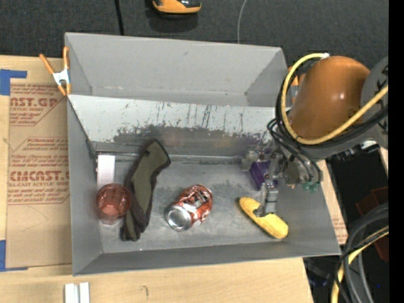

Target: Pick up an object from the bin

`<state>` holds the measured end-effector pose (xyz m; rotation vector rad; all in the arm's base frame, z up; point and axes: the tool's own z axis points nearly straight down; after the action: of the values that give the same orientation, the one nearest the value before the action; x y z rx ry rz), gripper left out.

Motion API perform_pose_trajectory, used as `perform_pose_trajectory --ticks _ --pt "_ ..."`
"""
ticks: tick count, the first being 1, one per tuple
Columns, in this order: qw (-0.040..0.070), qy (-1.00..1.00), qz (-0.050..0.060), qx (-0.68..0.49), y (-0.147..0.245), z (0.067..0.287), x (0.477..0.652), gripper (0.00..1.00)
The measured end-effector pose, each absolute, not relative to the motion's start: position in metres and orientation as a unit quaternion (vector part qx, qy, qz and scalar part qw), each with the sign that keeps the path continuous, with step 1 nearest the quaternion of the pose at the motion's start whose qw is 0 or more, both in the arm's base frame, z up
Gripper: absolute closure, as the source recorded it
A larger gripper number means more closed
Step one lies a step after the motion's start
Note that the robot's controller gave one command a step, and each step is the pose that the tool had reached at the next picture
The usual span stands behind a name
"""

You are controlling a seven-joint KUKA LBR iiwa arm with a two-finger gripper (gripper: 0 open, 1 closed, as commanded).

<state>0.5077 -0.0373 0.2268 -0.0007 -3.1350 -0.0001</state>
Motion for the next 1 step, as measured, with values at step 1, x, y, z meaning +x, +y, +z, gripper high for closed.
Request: perform_pose_trajectory --ticks 1 --pt "-0.001 -1.000 0.000 0.000 -0.0372 0.2311 0.5092 0.00"
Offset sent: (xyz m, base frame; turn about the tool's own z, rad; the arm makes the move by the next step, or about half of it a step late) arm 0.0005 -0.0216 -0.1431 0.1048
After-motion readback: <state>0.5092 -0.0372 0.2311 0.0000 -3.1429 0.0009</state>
